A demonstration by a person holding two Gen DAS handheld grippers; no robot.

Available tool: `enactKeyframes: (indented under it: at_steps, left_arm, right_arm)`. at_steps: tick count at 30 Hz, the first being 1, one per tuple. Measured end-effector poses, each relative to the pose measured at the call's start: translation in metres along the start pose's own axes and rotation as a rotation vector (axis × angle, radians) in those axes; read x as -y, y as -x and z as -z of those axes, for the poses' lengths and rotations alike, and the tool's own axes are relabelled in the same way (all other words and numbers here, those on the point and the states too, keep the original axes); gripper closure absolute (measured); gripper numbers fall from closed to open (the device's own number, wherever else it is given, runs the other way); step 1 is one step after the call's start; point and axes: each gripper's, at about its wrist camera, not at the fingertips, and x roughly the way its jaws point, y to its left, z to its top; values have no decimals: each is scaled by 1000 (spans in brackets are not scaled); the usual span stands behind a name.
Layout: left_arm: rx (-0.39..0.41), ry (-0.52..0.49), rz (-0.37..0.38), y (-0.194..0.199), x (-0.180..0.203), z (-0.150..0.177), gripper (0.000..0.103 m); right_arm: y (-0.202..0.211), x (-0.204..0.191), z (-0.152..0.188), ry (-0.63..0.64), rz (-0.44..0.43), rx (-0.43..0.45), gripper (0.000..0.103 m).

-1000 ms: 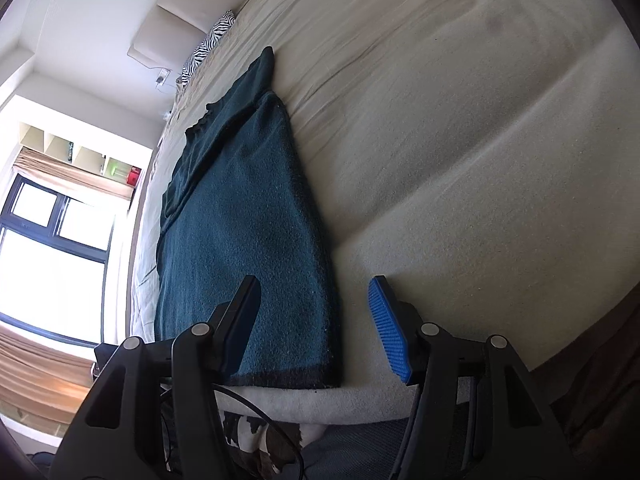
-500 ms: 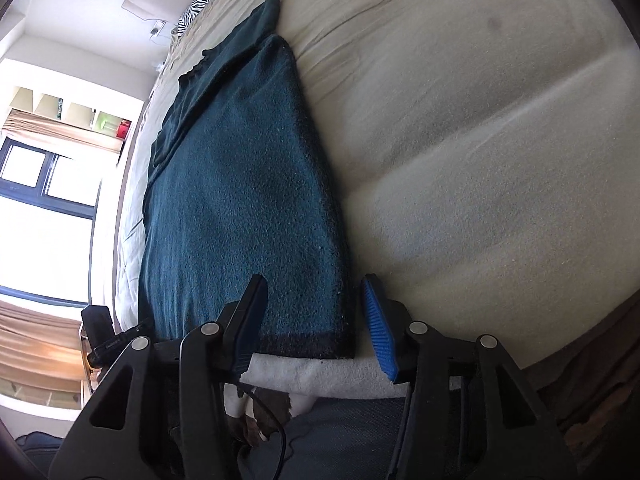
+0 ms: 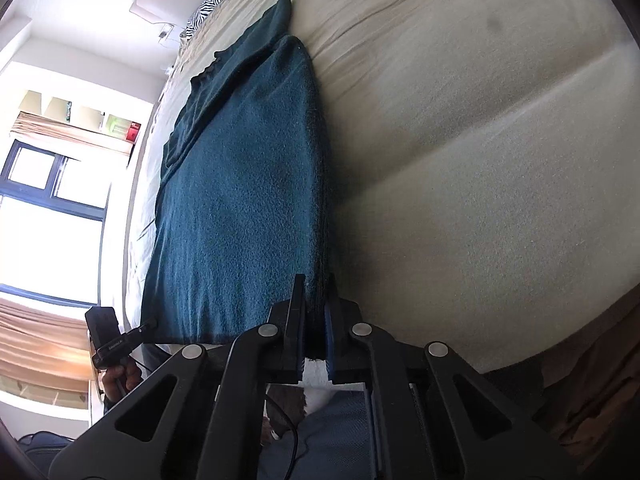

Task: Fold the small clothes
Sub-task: 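Grasp the sweater hem with both grippers, then lift the hem with both grippers and fold it toward the collar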

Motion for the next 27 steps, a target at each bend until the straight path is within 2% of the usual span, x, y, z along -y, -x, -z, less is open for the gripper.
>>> enactKeyframes:
  at_steps: [5, 10, 19, 27]
  left_arm:
    - [79, 46, 138, 24, 7, -10, 97]
    - [132, 83, 250, 40, 12, -24, 97]
    - [197, 183, 376, 45, 3, -48, 97]
    - [273, 229, 440, 48, 0, -101, 97]
  right_arm:
    - [21, -12, -6, -11, -130, 73, 97]
    - [31, -24, -19, -22, -217, 137, 97]
    - [35, -57, -54, -13, -329, 232, 97]
    - [25, -85, -101, -25, -358, 285, 97]
